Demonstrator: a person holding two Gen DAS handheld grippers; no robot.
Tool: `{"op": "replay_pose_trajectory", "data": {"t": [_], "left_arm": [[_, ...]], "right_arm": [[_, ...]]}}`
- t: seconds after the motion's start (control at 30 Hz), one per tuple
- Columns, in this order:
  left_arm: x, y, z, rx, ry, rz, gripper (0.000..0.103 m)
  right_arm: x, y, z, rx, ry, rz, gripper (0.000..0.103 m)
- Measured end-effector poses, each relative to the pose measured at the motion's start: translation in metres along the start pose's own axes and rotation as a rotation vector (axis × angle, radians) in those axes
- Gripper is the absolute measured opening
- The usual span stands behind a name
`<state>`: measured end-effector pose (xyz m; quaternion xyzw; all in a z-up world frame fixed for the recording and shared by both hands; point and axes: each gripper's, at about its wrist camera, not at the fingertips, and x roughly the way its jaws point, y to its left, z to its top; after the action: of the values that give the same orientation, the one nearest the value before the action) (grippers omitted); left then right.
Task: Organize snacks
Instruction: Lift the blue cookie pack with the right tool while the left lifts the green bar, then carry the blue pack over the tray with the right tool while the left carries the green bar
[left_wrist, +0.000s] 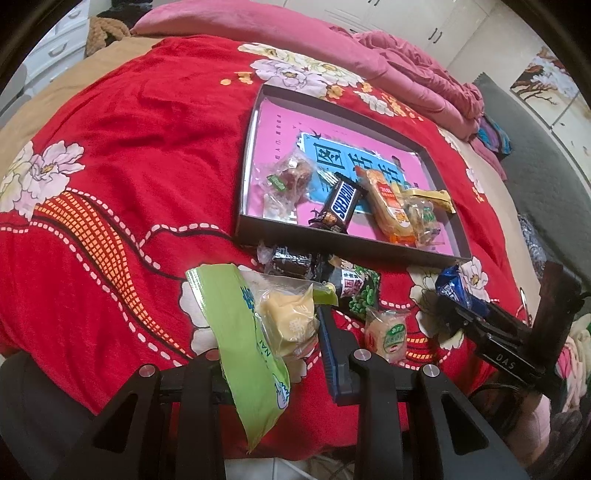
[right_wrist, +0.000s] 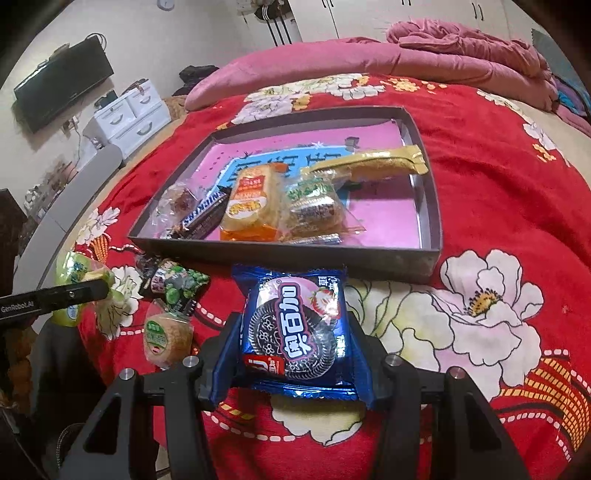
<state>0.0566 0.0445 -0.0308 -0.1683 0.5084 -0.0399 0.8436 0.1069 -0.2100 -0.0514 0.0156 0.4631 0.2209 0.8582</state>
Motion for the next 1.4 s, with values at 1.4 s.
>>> {"op": "replay_pose_trajectory", "data": {"t": [1.4], "left_arm": [[-0.011,-0.034,0.011,0.088,-0.06,0.011,0.031]], "right_arm": [[-0.02,0.014,0.02,-0.036,-0.114,0.019,0.053]]}}
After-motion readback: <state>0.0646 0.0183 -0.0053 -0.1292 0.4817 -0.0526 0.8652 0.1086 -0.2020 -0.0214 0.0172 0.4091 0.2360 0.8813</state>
